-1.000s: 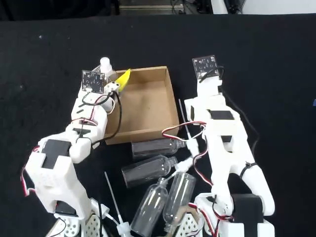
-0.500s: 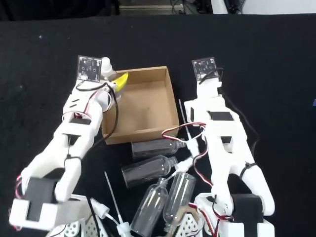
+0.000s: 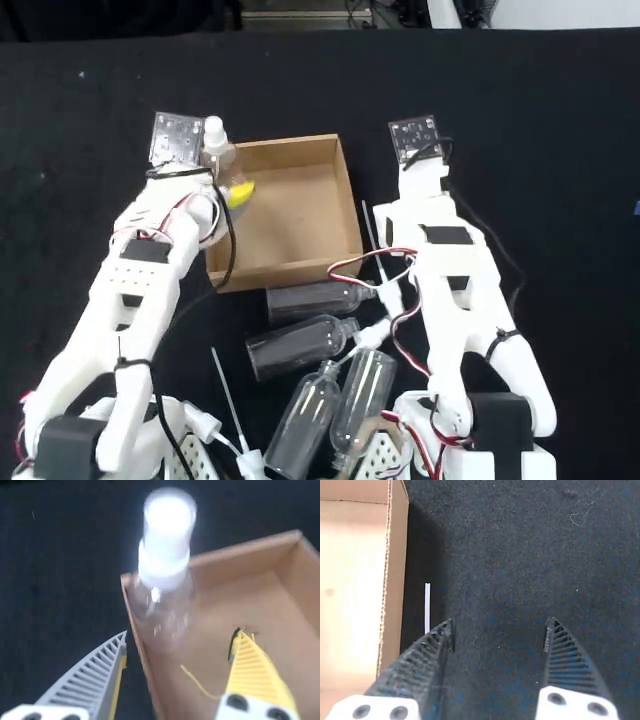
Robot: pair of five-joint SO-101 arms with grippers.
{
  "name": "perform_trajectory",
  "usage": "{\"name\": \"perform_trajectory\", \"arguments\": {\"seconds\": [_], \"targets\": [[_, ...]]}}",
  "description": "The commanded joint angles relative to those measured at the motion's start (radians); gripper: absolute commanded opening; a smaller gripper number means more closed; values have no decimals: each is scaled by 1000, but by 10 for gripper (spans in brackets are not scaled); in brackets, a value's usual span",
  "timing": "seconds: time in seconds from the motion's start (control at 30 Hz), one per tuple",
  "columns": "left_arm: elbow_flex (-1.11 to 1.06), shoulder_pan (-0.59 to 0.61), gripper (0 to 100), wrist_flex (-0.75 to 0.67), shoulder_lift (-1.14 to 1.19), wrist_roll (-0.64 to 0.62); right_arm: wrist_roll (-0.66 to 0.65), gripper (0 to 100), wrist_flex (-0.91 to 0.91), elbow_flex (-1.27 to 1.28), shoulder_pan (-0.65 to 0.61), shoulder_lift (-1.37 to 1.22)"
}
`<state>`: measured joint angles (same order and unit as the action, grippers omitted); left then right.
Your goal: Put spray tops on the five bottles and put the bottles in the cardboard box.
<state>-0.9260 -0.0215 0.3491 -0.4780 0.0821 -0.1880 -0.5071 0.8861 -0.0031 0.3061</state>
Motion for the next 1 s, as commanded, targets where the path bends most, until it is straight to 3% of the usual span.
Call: {"name": "perform_trajectory", "arguments": {"seconds": [0.0, 0.33, 0.53, 0.63, 0.8, 0.9, 0.97], "targets": [[136, 41, 299, 230, -71, 3, 6, 265, 23, -8, 21, 53], [380, 54, 299, 798, -86, 2, 8, 265, 23, -7, 21, 53], [489, 64, 299, 1025, -86, 11, 8, 265, 25, 1, 21, 53], [579, 162, 302, 1111, -86, 11, 8, 265, 25, 1, 20, 53], [613, 395, 300, 1065, -71, 160, 8, 265, 25, 2, 20, 53], [479, 499, 300, 905, -55, 153, 8, 265, 26, 2, 20, 53], [415, 519, 300, 888, -52, 141, 8, 265, 26, 2, 20, 53]]}}
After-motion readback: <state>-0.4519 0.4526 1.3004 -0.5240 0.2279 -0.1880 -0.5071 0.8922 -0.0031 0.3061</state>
